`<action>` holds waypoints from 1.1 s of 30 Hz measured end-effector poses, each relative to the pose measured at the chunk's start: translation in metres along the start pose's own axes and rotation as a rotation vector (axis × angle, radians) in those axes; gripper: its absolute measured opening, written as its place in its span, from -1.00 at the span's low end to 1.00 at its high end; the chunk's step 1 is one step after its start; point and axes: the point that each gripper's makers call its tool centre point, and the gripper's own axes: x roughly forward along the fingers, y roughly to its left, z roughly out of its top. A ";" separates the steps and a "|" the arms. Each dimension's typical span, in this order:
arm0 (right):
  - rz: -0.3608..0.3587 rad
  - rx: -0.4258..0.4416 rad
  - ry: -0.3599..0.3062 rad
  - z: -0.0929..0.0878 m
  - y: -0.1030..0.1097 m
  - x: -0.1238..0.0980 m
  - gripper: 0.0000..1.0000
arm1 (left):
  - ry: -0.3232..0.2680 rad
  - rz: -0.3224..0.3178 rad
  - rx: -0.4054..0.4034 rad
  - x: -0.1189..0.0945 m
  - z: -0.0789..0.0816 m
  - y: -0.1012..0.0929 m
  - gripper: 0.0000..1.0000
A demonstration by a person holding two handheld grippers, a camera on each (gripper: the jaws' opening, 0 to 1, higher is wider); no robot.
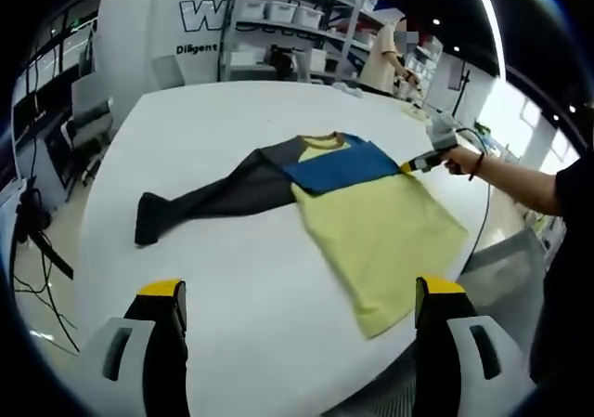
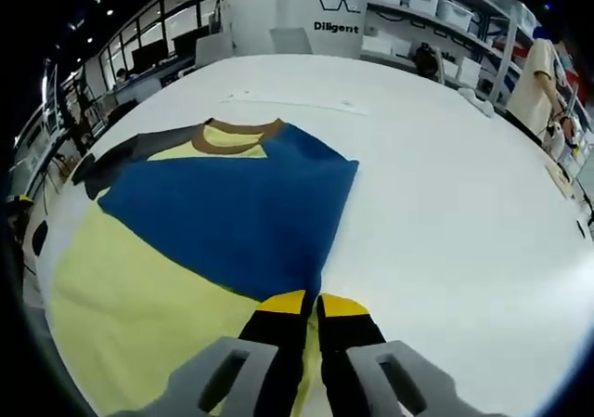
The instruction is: Fold the garment on the visible template until the final outline fits inside the template.
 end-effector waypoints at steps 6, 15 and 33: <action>0.017 0.038 -0.006 0.001 -0.005 0.002 -1.00 | 0.020 0.010 0.010 0.002 -0.003 0.003 0.98; 0.014 0.038 -0.015 0.002 -0.012 0.004 -1.00 | 0.014 0.010 0.006 0.003 -0.001 0.003 0.98; 0.081 0.132 -0.172 0.039 0.010 -0.027 -0.10 | 0.016 0.006 0.006 0.004 -0.002 0.001 0.98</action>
